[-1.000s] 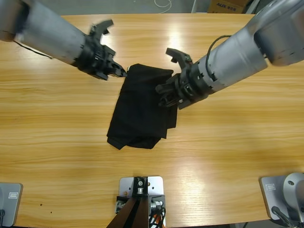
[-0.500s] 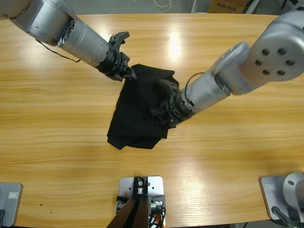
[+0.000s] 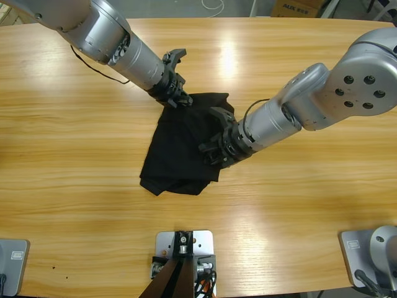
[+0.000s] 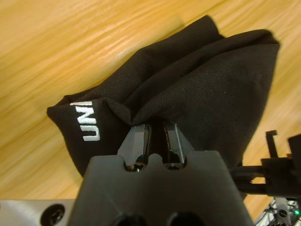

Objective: Fold clothes

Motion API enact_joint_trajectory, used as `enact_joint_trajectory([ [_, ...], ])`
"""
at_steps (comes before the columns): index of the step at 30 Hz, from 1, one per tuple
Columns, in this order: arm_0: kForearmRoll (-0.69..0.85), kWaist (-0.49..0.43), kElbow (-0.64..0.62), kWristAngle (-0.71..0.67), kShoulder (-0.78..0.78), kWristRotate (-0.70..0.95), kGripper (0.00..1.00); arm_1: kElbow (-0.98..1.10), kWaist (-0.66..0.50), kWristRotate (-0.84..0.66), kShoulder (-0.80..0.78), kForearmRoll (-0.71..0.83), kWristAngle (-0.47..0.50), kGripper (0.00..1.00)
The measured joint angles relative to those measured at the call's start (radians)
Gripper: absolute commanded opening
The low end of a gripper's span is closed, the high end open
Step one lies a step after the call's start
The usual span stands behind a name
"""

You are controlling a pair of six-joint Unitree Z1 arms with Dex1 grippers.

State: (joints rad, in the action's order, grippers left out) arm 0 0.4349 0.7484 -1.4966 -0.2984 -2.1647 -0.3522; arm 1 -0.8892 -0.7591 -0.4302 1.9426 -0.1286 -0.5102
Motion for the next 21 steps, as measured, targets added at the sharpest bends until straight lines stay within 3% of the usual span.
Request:
enact_joint_trajectory([
  [5,0.080,0.003,-0.074,0.045,-0.042,0.004,0.109,0.005,-0.001,-0.010,-0.004,0.000,0.006,0.000],
  [6,0.107,0.004,-0.099,0.069,-0.052,0.007,0.140,0.008,-0.001,-0.013,-0.006,0.001,0.007,0.000],
  [7,0.130,0.005,-0.123,0.089,-0.061,0.010,0.236,0.013,-0.001,-0.015,-0.009,0.001,0.008,0.000],
  [9,0.171,0.005,-0.184,0.128,-0.088,0.024,0.260,0.023,-0.001,-0.017,-0.017,0.001,0.010,0.000],
  [15,0.301,-0.013,-0.410,0.158,-0.182,0.043,0.260,0.028,-0.001,-0.017,-0.024,0.001,0.015,0.000],
  [19,0.340,-0.043,-0.448,0.162,-0.178,0.063,0.241,0.029,-0.001,-0.017,-0.025,0.001,0.016,0.000],
  [21,0.346,-0.053,-0.432,0.163,-0.134,0.088,0.126,0.029,-0.001,-0.017,-0.025,0.001,0.016,0.000],
])
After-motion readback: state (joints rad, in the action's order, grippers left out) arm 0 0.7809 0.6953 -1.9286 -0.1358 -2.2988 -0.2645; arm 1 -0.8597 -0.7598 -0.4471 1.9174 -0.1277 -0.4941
